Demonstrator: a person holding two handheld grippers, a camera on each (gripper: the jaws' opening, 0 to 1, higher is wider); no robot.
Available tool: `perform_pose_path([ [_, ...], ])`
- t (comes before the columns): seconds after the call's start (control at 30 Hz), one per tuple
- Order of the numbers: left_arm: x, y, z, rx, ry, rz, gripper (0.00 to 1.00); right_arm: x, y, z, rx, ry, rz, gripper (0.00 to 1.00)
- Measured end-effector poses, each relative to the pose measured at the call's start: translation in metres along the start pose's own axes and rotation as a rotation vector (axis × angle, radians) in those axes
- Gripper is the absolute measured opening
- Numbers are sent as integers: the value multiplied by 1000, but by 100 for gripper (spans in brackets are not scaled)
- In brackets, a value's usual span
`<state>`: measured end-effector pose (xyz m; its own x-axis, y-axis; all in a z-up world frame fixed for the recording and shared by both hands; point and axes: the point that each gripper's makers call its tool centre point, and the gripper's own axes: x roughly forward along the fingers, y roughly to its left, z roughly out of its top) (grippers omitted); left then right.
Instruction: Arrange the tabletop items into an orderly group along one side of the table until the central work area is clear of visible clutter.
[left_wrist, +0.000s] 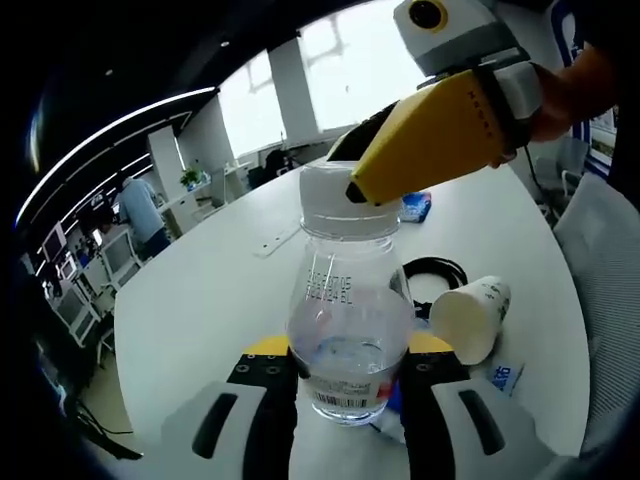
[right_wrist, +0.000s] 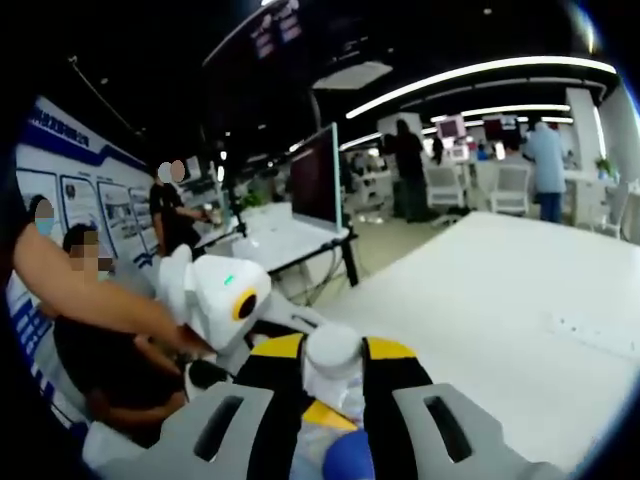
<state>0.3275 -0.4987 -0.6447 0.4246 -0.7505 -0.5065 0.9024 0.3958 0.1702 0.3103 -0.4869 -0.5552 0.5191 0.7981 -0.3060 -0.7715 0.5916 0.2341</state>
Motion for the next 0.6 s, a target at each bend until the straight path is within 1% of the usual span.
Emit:
perform_pose_path([
  [0.23,-1,11,-8,27,17,-12,38,14,-1,-1,-26,5,-2,19],
  [0.43,-1,17,-16,54,31,-41,38,24,-3,-2,-50,8,4,19],
  [0.6,0,19,-25,76,51,-62,38,31,-4,2,-41,-10,8,19],
])
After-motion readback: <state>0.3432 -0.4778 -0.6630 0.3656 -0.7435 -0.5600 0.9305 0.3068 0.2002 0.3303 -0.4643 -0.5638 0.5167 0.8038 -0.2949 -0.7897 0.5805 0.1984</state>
